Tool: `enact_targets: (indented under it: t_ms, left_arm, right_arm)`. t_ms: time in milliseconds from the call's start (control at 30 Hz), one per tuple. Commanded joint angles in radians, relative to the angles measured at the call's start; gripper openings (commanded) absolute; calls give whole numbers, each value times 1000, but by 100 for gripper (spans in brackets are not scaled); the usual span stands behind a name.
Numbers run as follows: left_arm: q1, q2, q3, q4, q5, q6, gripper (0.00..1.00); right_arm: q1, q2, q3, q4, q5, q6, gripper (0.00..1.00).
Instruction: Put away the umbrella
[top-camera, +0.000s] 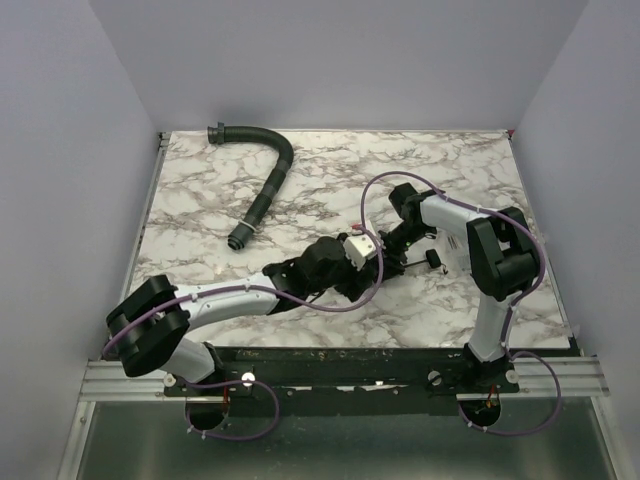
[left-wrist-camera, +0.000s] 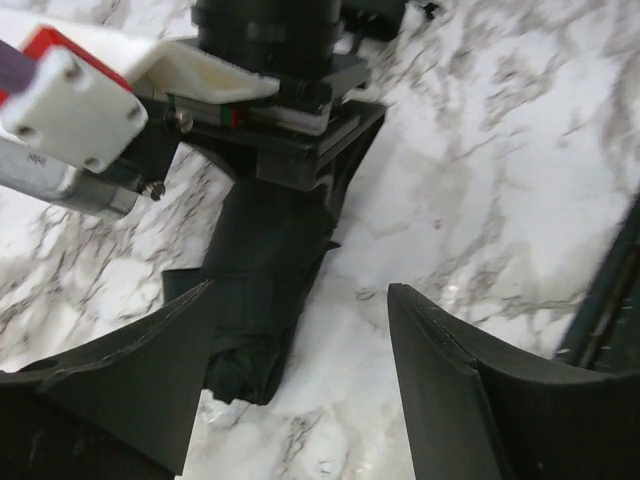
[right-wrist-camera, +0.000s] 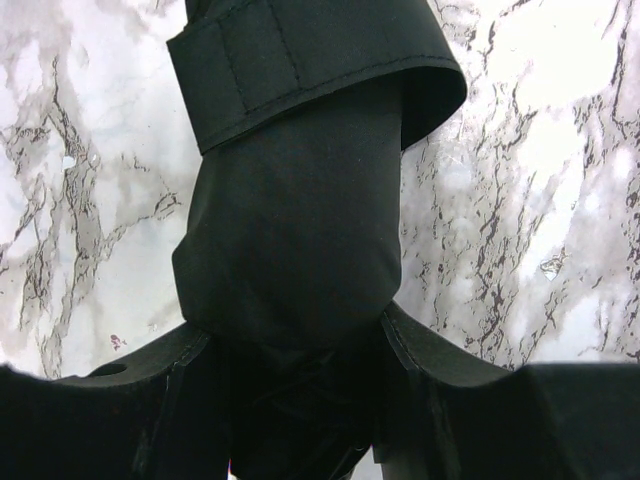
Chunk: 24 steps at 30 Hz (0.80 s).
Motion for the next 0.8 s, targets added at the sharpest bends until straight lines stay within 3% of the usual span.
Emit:
enact_targets:
  t_ms: [0, 133, 233, 500, 600, 767]
  left_arm:
    - [-53, 78, 41, -131, -306, 170, 67]
    - [-72, 136, 65, -116, -365, 225, 64]
    - [-73, 163, 83, -108, -380, 243, 49]
    - [-75, 210, 112, -105, -375, 255, 47]
    - [-74, 205, 112, -110, -368, 250, 28]
    - [-73, 147, 105, -131, -335, 237, 13]
  right_arm:
    - [22, 109, -60, -39, 155, 34, 20]
    - [24, 114, -57, -40, 157, 34, 20]
    - [24, 113, -57, -41, 157, 34, 20]
    - [25, 120, -52, -44, 158, 35, 20]
    - [25, 120, -52, -44, 159, 35, 20]
    - [26, 124, -48, -47, 160, 35, 20]
